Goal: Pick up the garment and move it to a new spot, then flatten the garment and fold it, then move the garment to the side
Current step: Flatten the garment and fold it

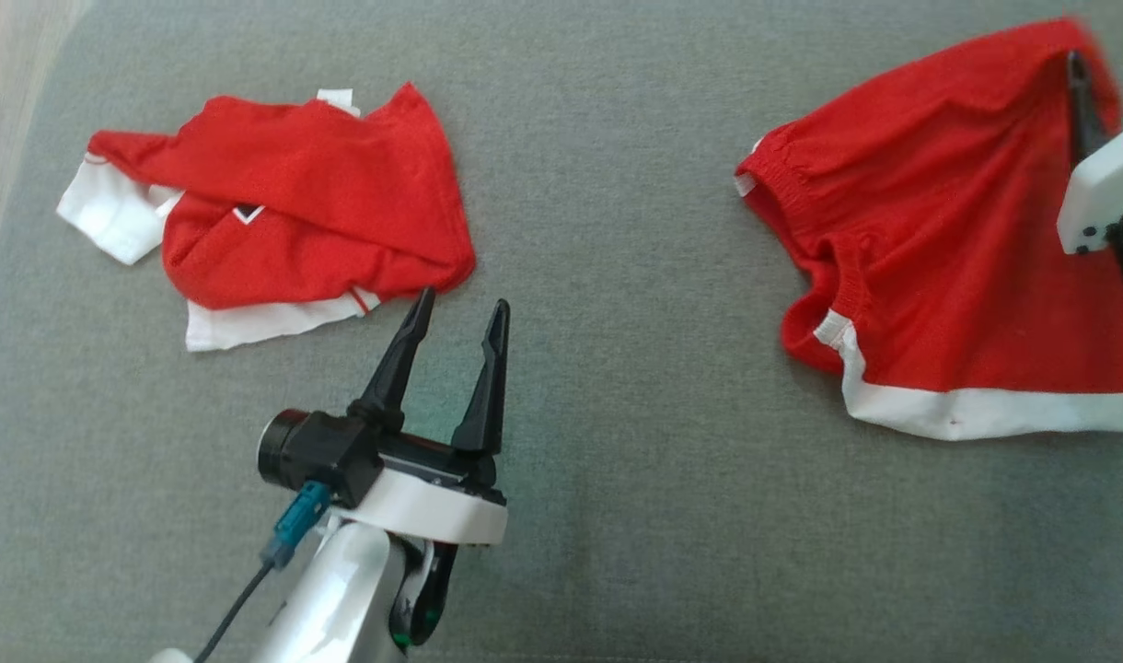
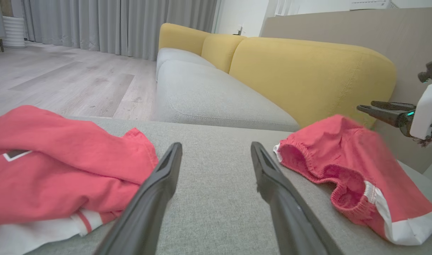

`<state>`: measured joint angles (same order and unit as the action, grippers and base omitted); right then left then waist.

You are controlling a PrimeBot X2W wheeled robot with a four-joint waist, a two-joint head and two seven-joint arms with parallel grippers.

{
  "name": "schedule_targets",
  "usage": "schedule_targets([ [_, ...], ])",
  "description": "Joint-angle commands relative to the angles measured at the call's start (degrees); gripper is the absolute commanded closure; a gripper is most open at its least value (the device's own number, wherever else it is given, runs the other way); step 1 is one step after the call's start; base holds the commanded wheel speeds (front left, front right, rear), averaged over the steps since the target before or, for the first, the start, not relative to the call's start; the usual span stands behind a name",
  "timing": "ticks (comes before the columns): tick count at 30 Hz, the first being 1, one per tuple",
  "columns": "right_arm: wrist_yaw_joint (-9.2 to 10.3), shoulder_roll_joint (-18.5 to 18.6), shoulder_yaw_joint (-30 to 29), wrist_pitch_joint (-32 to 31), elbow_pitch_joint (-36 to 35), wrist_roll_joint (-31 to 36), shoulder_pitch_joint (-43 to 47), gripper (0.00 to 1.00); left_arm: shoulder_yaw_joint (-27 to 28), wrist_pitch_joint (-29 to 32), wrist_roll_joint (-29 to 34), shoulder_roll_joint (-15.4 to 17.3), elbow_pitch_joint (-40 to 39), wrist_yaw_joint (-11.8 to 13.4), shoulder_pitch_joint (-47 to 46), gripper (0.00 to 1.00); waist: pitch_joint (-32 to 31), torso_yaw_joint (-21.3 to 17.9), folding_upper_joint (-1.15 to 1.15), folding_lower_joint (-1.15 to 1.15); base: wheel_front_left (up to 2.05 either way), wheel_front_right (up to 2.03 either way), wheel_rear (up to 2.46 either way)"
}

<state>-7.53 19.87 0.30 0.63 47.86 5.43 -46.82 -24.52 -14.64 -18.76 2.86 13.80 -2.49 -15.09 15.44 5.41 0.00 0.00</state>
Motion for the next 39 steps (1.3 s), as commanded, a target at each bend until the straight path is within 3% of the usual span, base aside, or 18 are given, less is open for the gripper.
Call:
schedule_targets([
  [1, 0.04, -0.57, -0.19, 1.81, -1.47, -0.64, -0.71, 0.00, 1.65, -0.36, -0.02, 0.01, -1.76, 0.29, -2.30, 0.00, -0.61, -0.55, 0.00, 0.00, 0.00, 0.00, 0.00],
  [8, 0.04, -7.37, -3.74, 12.01, -4.55, -4.61, 7.21, 0.00, 3.01, -0.36, 1.19, 0.01, -1.52, -0.13, -1.17, 0.00, -4.06, -4.69, 0.00, 0.00, 0.00, 0.00, 0.00],
  [16, 0.04, -16.03, -7.07, 14.32, -19.90, -8.32, 26.41, 0.00, 3.85, -0.36, 2.24, 0.01, -0.71, -0.63, 0.65, 0.00, -7.41, -9.81, 0.00, 0.00, 0.00, 0.00, 0.00],
  [21, 0.04, -16.93, -4.37, 14.35, -25.64, -11.49, 36.61, 0.00, 3.82, -0.36, 3.87, 0.02, 1.21, -1.71, 1.13, 0.00, -7.82, -12.06, 0.00, 0.00, 0.00, 0.00, 0.00],
  [25, 0.04, -16.97, -3.92, 14.35, -27.95, -15.29, 38.61, 0.00, 3.01, -0.36, 4.86, 0.13, 2.86, -2.79, 0.33, 0.00, -7.08, -13.97, 0.00, 0.00, 0.00, 0.00, 0.00],
  [31, 0.04, -16.98, -4.84, 14.36, -28.96, -15.12, 38.38, 0.00, -3.50, 1.89, 6.06, 1.01, 9.47, -4.59, -5.22, 0.00, -5.02, -16.29, 0.00, 0.00, 0.00, 0.00, 0.00],
  [39, 0.04, -16.98, -3.90, 14.36, -28.33, -15.91, 37.63, 0.00, -13.09, 7.69, 3.62, 1.51, 17.33, -4.97, -16.56, 0.00, -0.86, -20.12, 0.00, 0.00, 0.00, 0.00, 0.00],
])
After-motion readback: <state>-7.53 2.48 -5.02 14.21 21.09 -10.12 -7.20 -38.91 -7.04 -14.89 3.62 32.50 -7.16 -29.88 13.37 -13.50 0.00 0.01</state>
